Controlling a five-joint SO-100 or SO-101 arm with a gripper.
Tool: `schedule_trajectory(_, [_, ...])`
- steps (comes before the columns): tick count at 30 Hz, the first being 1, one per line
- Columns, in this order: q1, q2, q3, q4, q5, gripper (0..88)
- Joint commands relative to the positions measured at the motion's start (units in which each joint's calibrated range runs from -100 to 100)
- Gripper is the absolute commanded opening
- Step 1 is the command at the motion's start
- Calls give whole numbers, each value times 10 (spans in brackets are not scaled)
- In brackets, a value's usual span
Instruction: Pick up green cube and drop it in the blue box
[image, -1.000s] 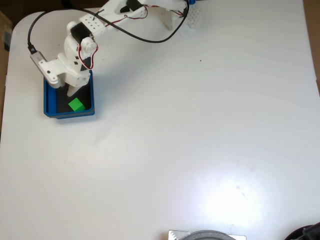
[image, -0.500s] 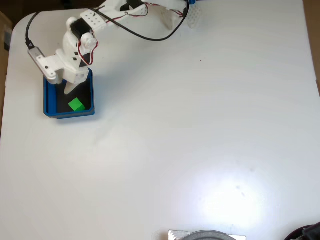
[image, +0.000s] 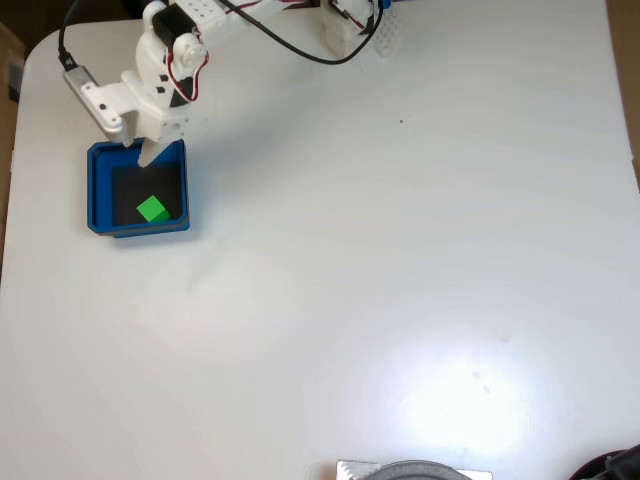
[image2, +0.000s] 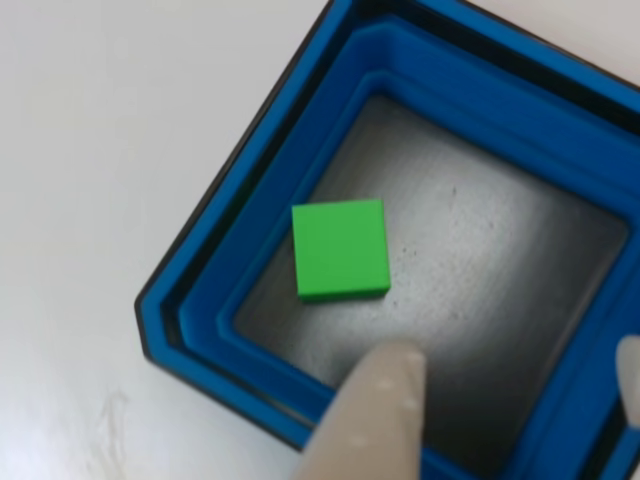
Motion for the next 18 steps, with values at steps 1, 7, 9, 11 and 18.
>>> schedule_trajectory(1, [2,-119,67,-15,0,133])
schedule_trajectory(7, [-1,-216,173,-16,-1,133])
schedule_trajectory(9, [-1,-248,207,-16,0,132])
schedule_trajectory(11, [-1,-279,239,-17,0,132])
schedule_trajectory(18, [-6,-384,387,-110,-2,132])
